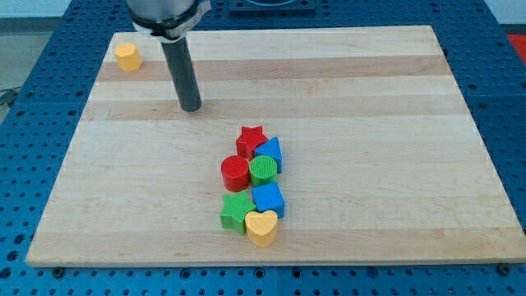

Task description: Place the blue triangle to the right of the green circle

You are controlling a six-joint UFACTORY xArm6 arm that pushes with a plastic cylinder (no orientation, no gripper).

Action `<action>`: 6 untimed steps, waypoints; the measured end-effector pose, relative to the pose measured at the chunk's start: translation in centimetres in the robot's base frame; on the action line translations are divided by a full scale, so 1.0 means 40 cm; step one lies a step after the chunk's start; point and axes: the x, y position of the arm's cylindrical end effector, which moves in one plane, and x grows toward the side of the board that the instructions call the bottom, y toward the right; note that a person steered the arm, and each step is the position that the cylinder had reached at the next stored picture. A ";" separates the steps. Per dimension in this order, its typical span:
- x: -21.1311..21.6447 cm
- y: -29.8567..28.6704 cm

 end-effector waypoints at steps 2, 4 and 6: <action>0.058 0.219; 0.276 0.307; 0.303 0.310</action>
